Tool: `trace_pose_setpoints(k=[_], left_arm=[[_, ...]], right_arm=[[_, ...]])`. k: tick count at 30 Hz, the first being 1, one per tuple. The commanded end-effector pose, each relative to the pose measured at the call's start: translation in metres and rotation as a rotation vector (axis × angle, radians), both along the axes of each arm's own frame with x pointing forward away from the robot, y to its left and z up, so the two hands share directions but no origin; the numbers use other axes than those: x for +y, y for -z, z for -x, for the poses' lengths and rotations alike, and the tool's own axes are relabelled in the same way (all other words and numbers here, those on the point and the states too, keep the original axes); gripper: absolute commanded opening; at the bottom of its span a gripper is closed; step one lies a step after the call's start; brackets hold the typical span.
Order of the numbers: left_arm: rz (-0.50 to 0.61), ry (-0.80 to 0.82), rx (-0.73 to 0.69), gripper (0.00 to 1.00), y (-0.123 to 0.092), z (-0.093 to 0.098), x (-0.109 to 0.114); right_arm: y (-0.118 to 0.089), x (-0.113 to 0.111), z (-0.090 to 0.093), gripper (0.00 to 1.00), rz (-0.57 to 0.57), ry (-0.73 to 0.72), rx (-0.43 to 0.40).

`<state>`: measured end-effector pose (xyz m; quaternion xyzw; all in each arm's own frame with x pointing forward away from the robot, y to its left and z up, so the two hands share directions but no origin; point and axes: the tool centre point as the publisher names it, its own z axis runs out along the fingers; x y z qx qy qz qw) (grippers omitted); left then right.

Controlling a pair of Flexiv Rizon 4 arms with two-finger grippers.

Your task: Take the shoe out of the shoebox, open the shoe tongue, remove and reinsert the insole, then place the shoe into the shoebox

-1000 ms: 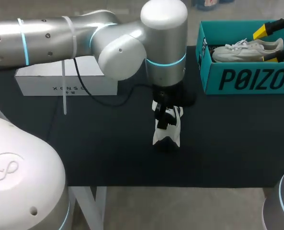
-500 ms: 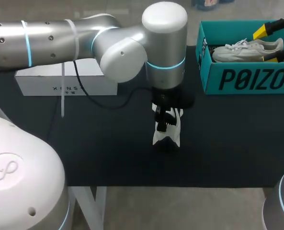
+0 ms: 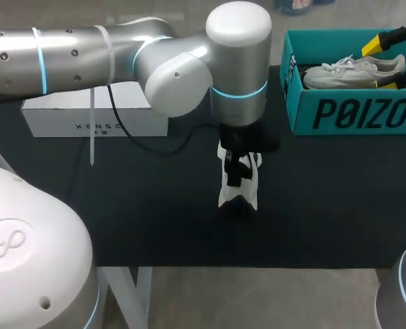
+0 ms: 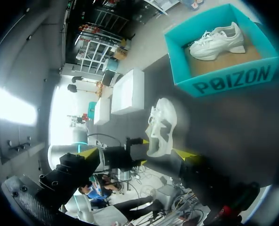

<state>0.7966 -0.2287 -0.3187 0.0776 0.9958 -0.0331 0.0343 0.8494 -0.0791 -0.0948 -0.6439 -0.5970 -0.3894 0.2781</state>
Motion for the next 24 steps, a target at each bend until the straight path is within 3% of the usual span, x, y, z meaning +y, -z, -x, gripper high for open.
trace_pose_setpoints(k=[1, 10, 24], left_arm=[[0.046, -0.024, 0.004, 1.00, 0.002, 0.002, 0.008], [0.090, -0.037, 0.056, 1.00, 0.018, 0.005, 0.007], [0.130, -0.023, 0.116, 1.00, 0.048, 0.011, -0.013]], right_arm=[[0.000, 0.000, -0.001, 1.00, 0.003, 0.000, 0.002], [0.000, 0.000, -0.001, 1.00, 0.003, 0.000, 0.002], [0.000, 0.000, -0.001, 1.00, 0.003, 0.000, 0.002]])
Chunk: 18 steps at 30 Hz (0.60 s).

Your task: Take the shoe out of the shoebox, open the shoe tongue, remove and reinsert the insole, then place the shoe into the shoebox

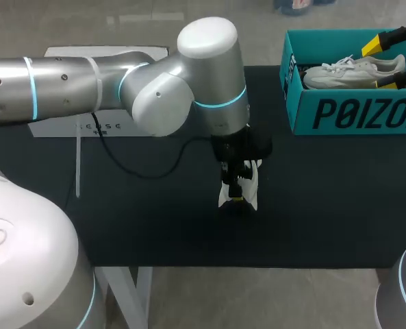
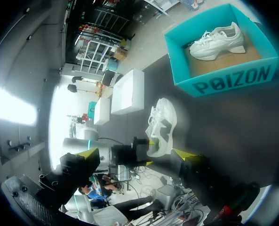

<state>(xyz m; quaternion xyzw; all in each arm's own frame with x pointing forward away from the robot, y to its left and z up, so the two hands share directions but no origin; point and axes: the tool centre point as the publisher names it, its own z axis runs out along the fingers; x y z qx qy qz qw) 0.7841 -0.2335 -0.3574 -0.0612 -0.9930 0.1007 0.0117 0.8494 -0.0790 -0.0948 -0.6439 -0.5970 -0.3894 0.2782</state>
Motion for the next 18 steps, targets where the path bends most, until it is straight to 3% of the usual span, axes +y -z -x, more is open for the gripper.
trace_pose_setpoints(k=[1, 8, 13, 14, 15, 17, 18], left_arm=[[0.000, 0.006, 0.022, 1.00, 0.012, 0.000, -0.008], [-0.022, 0.005, 0.042, 0.99, 0.033, 0.005, -0.011], [-0.049, 0.005, 0.048, 0.83, 0.042, 0.006, -0.011], [-0.051, 0.004, 0.048, 0.73, 0.043, 0.006, -0.011], [-0.051, 0.004, 0.049, 0.56, 0.045, 0.005, -0.011], [-0.057, 0.003, 0.049, 0.36, 0.047, 0.005, -0.011], [-0.064, 0.001, 0.048, 0.19, 0.048, 0.005, -0.011]], right_arm=[[0.000, 0.000, -0.001, 1.00, 0.003, 0.000, 0.002], [0.000, 0.000, -0.001, 1.00, 0.003, 0.000, 0.002], [0.000, 0.000, -0.001, 1.00, 0.003, 0.000, 0.002], [0.000, 0.000, -0.001, 1.00, 0.003, 0.000, 0.002], [0.000, 0.000, -0.001, 1.00, 0.003, 0.000, 0.002], [0.000, 0.000, -0.001, 1.00, 0.003, 0.000, 0.002], [0.000, 0.000, -0.001, 1.00, 0.003, 0.000, 0.002]])
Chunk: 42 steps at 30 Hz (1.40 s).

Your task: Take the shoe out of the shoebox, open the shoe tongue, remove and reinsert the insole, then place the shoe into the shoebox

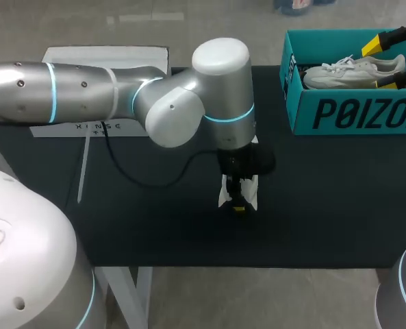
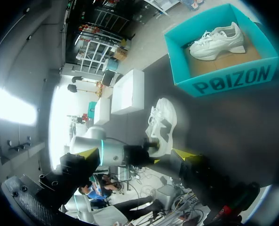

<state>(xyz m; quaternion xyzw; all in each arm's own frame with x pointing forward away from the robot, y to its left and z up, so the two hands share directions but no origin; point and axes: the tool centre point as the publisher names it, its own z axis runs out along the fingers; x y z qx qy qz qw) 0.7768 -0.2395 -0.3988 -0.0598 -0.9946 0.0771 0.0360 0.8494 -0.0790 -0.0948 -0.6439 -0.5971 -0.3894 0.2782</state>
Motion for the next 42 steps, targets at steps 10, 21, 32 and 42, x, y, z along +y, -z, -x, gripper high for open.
trace_pose_setpoints(k=[10, 21, 32, 42], left_arm=[[-0.022, 0.054, 0.009, 0.00, -0.018, 0.005, 0.003], [-0.026, 0.248, 0.148, 0.00, -0.072, 0.012, 0.021], [-0.085, 0.377, 0.272, 0.00, -0.104, 0.002, 0.054], [-0.085, 0.377, 0.272, 0.00, -0.104, 0.002, 0.054]], right_arm=[[0.000, 0.000, -0.001, 1.00, 0.003, 0.000, 0.002], [0.000, 0.000, -0.001, 1.00, 0.003, 0.000, 0.002], [0.000, 0.000, -0.001, 1.00, 0.003, 0.000, 0.002], [0.000, 0.000, -0.001, 1.00, 0.003, 0.000, 0.002]])
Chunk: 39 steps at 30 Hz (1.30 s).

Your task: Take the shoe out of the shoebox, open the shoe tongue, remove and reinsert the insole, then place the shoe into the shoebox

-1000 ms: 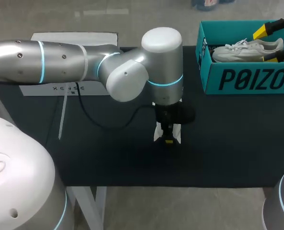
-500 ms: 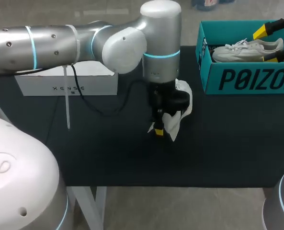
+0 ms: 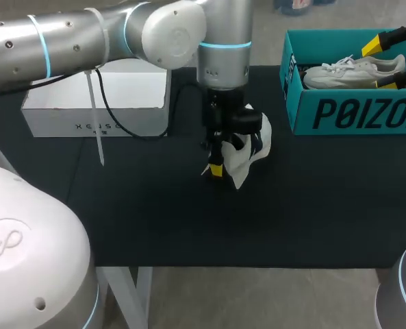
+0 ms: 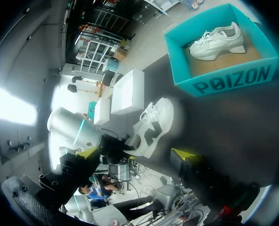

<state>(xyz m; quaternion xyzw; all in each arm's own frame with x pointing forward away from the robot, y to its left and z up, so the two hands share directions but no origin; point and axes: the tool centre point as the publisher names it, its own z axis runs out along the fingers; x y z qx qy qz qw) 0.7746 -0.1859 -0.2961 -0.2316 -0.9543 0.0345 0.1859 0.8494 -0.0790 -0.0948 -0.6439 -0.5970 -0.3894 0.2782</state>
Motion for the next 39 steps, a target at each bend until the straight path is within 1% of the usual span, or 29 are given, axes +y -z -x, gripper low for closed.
trace_pose_setpoints(k=[1, 7, 10, 13, 17, 19, 20, 21, 23, 25, 39], left_arm=[[0.000, 0.001, 0.000, 0.00, -0.001, -0.001, 0.000], [0.000, 0.001, 0.000, 0.00, -0.001, -0.001, 0.000], [0.002, 0.052, -0.012, 0.00, -0.014, -0.006, 0.013], [-0.014, 0.112, -0.022, 0.00, -0.025, -0.010, 0.028], [-0.017, 0.284, 0.009, 0.00, -0.036, -0.017, 0.054], [0.009, 0.339, -0.008, 0.00, -0.040, -0.024, 0.067], [0.016, 0.413, -0.003, 0.00, -0.042, -0.026, 0.074], [0.035, 0.453, -0.018, 0.00, -0.044, -0.029, 0.081], [0.083, 0.541, 0.002, 0.00, -0.050, -0.039, 0.097], [0.130, 0.562, 0.027, 0.00, -0.057, -0.052, 0.110], [0.130, 0.562, 0.027, 0.00, -0.057, -0.052, 0.110]], right_arm=[[0.000, 0.000, -0.001, 1.00, 0.003, 0.000, 0.002], [0.000, 0.000, -0.001, 1.00, 0.003, 0.000, 0.002], [0.000, 0.000, -0.001, 1.00, 0.003, 0.000, 0.002], [0.000, 0.000, -0.001, 1.00, 0.003, 0.000, 0.002], [0.000, 0.000, -0.001, 1.00, 0.003, 0.000, 0.002], [0.000, 0.000, -0.001, 1.00, 0.003, 0.000, 0.002], [0.000, 0.000, -0.001, 1.00, 0.003, 0.000, 0.002], [0.000, 0.000, -0.001, 1.00, 0.003, 0.000, 0.002], [0.000, 0.000, -0.001, 1.00, 0.003, 0.000, 0.002], [0.000, 0.000, -0.001, 1.00, 0.003, 0.000, 0.002], [0.000, 0.000, -0.001, 1.00, 0.003, 0.000, 0.002]])
